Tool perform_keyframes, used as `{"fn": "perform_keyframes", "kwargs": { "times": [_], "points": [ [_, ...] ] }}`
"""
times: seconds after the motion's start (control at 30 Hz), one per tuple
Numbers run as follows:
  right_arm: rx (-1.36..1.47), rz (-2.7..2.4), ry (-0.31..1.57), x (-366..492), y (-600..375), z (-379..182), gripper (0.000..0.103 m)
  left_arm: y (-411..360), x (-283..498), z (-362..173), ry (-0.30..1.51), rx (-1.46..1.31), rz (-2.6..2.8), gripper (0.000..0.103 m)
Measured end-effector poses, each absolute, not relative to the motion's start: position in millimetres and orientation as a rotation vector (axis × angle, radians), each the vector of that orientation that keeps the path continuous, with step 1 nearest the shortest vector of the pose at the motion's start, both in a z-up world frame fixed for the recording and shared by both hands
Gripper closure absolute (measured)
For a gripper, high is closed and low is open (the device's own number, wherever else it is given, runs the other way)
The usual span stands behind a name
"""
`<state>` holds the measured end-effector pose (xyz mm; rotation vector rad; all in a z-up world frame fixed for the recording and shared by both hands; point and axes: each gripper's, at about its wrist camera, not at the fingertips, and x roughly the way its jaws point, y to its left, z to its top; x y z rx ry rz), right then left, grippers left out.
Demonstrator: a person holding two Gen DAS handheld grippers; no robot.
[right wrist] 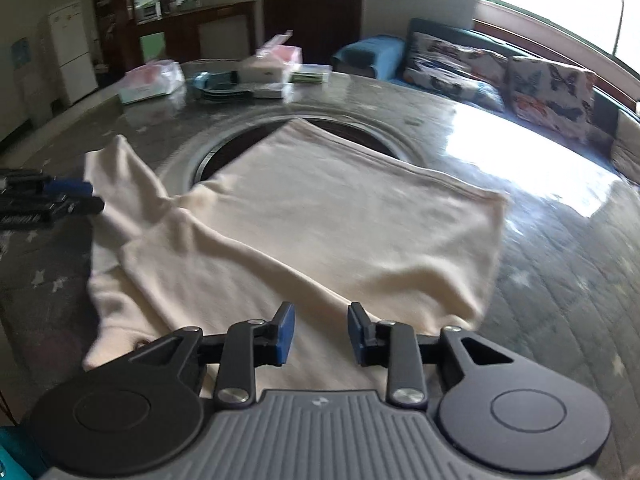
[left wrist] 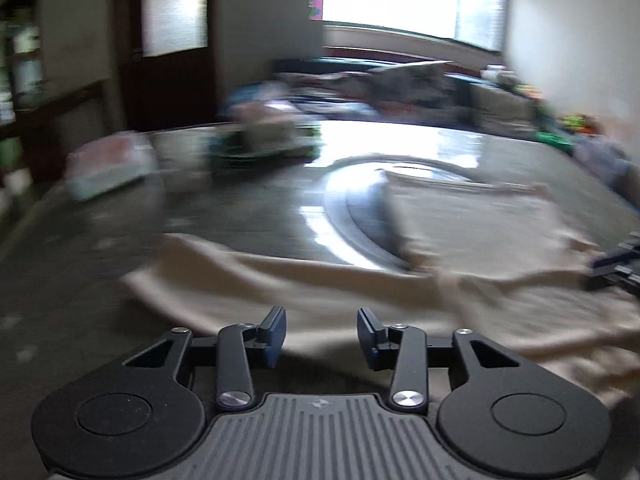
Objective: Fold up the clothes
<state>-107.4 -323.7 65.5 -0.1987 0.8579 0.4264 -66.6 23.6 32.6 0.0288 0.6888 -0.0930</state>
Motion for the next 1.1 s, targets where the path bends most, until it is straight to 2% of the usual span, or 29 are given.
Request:
{"fn": "perform_keyframes", "kwargs": {
  "times": [0.23,0.57,0.67,0.73,0.8,0.83,0.9,1.1],
  "points": [
    [-0.220,0.573,0.844,-106.0,-269.8,64.1,0.071,87.0,-49.9,29.8,0.695,-0.046,0.168,0.053],
    [-0.328,0.690,0.850,-119.0,-219.1,53.2,0.069,133.1,-35.1,19.1,0.703,-0.204,0.242,0.056],
    [-0.317,0.680,0.841,-120.2,-223.2,58.3,0.069,128.9,-33.0,19.5,0.695,-0.198,0.236,0.062],
    [-0.309,0.667,0.833,-120.0,-227.4,61.9,0.069,126.8,-31.4,19.7,0.691,-0.194,0.230,0.073],
    [-0.297,0.651,0.825,-119.8,-232.6,65.2,0.069,125.3,-28.8,19.4,0.685,-0.197,0.216,0.091],
    [-0.290,0.641,0.821,-120.1,-236.3,67.3,0.069,124.6,-27.4,19.4,0.682,-0.201,0.210,0.094],
    [-0.276,0.622,0.811,-120.8,-243.8,71.6,0.069,122.3,-26.0,22.5,0.669,-0.210,0.198,0.098],
    [-0.230,0.548,0.779,-123.7,-272.9,83.4,0.069,95.0,-31.0,61.2,0.570,-0.233,0.082,0.099]
  ]
}}
